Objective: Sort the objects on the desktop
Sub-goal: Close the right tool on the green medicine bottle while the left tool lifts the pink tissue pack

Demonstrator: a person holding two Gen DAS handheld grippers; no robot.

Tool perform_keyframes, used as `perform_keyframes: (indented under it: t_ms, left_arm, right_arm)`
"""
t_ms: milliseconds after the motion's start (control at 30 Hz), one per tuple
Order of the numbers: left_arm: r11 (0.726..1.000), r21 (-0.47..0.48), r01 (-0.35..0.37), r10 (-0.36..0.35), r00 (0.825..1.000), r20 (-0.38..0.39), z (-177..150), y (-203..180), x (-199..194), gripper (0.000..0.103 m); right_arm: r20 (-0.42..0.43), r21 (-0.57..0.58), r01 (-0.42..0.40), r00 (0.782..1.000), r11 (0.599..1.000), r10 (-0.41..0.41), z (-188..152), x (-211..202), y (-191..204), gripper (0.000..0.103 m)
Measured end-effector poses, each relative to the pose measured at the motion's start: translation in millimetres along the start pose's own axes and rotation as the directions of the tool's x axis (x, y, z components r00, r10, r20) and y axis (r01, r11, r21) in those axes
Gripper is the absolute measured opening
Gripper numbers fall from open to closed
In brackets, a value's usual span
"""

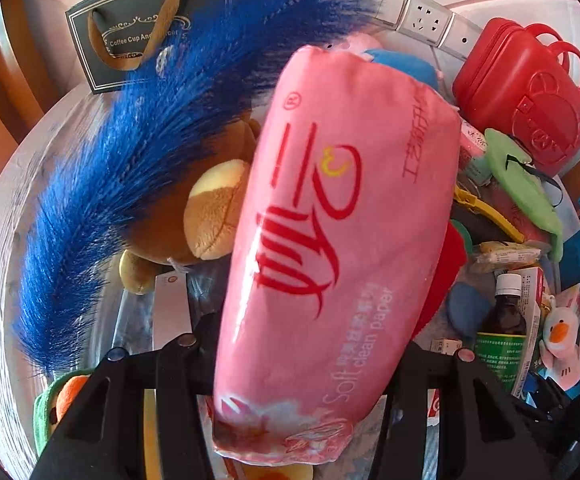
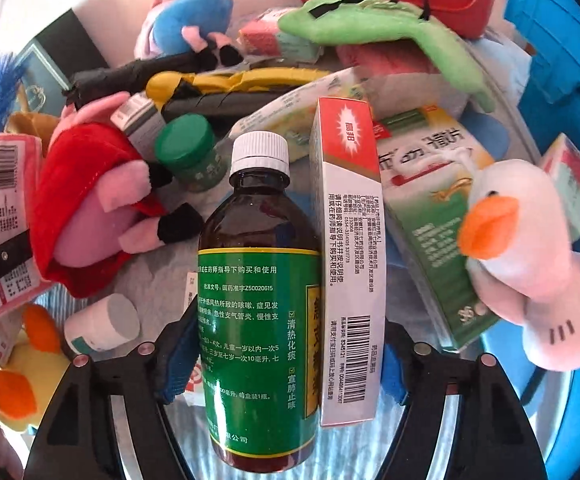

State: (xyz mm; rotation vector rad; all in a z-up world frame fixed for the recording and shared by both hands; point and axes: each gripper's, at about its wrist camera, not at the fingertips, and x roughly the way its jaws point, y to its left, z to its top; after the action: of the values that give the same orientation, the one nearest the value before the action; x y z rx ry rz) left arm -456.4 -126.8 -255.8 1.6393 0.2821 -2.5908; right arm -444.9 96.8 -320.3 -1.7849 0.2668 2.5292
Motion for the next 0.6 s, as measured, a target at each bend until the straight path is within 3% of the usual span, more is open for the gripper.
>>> perform_keyframes:
  t_ms: [367, 600]
  left_arm:
    - [1.0, 0.013, 0.013, -0.014, 0.999, 0.03, 2.7, -5.4, -23.2, 0.049]
    - [0.999, 0.043, 0.027, -0.03, 0.997, 0.07, -1.7, -13.4, -58.5, 0.049]
  right_arm:
    - [0.064, 0.004, -0.003, 0.998, 1.0, 0.003, 2.3, -39.4, -3.7, 0.074]
    - [0.112, 0.015, -0.016, 0.994, 1.0, 0.015, 6.4, -85.2, -6.2, 0.074]
